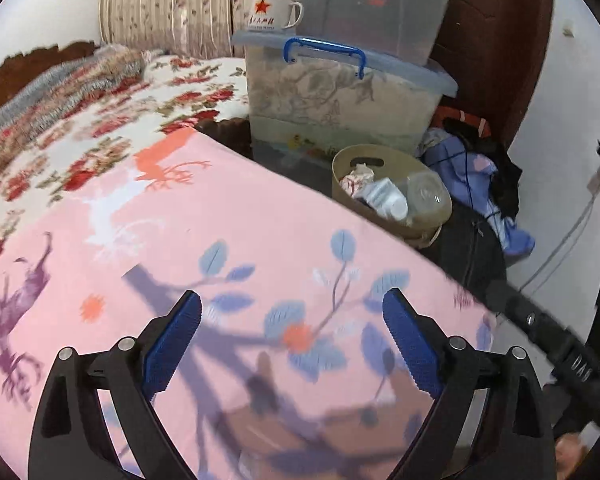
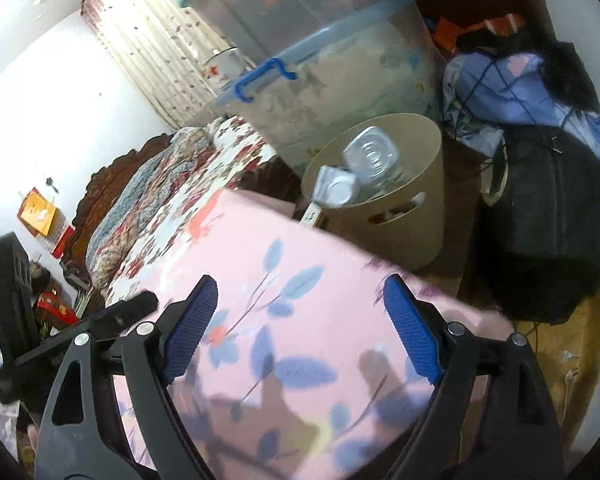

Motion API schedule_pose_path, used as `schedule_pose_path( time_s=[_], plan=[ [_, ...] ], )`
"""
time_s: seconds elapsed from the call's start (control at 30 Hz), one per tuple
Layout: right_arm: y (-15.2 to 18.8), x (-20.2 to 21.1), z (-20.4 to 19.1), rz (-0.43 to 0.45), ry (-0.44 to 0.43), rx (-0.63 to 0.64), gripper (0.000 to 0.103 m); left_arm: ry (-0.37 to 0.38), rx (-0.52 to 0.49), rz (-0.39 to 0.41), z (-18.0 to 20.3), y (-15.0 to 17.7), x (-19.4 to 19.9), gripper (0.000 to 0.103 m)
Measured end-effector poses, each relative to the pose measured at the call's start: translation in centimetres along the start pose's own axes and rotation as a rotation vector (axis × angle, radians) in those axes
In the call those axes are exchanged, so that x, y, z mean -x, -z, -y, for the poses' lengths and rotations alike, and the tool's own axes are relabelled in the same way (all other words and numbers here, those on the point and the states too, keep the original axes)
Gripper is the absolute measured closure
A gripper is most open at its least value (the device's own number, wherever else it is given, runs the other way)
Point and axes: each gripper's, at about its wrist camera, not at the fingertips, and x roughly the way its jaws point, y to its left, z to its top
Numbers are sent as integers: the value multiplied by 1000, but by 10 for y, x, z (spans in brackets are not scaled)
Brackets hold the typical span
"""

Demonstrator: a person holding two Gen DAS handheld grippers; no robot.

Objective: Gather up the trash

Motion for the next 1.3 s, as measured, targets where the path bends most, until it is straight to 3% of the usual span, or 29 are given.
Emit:
schedule_pose_path(
  time_s=[0.27, 0.6, 0.77, 1.03, 1.3],
  plan=[
    [26, 46, -31, 31, 10, 38, 13, -46, 10, 106, -8, 44, 68, 9],
    [42, 90, -60, 67, -1, 42, 3, -100, 18, 179, -15, 59, 128, 9],
    [46, 105, -70, 92, -14, 51, 3, -162, -2, 202, -11, 63, 146, 9],
    [54, 106, -77, 80, -11, 54, 3, -198, -4, 253, -9, 72, 168, 8],
    [57, 109, -78, 95, -12, 53, 3, -150, 44, 251, -16, 78, 173, 8]
  ],
)
